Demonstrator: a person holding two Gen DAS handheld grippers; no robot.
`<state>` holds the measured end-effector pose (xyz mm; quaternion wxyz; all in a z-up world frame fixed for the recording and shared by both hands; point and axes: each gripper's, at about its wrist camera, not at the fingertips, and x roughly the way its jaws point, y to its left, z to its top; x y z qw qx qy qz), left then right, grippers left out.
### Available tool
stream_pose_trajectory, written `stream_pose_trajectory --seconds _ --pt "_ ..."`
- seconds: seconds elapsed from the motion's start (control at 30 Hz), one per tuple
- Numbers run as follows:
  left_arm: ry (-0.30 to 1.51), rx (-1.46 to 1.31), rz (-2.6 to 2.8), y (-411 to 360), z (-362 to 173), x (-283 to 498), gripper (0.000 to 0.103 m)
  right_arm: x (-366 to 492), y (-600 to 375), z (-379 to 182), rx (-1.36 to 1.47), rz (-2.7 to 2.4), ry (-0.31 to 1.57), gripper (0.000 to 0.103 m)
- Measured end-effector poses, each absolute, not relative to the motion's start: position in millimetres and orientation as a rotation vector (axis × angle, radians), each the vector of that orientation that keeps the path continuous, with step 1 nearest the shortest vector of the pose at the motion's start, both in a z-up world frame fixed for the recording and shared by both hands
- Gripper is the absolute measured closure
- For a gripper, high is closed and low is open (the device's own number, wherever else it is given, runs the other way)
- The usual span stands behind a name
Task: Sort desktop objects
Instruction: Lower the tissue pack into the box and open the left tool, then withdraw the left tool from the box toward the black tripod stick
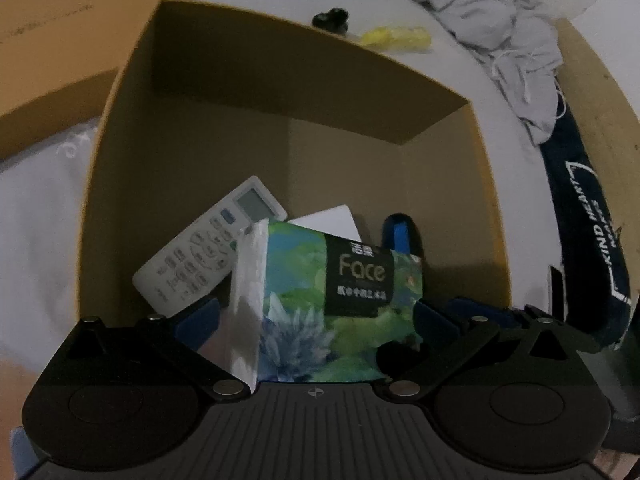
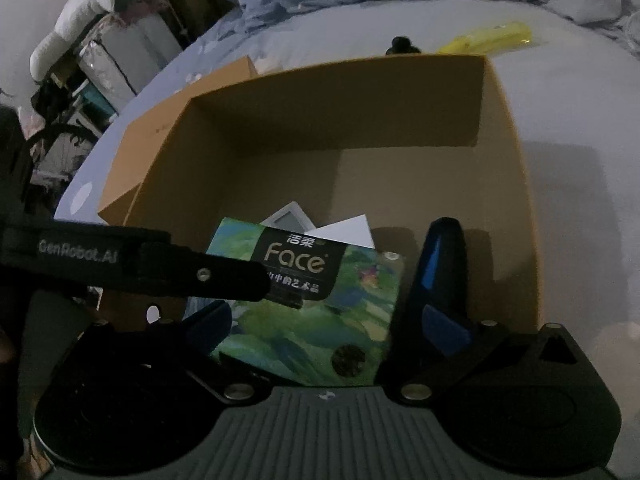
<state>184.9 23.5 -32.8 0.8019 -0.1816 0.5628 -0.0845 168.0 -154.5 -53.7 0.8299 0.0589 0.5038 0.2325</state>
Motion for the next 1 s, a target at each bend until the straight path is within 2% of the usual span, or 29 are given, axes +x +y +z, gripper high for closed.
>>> stream_pose_trajectory --seconds 0.6,1.0 --pt "1.024 -0.437 -0.193 46 25 122 0.0 117 -185 -9 0.172 0.504 0.925 0.0" --pt "0.93 -0.416 -0.186 55 41 82 0.0 86 -203 2 0.209 0.481 0.871 0.0"
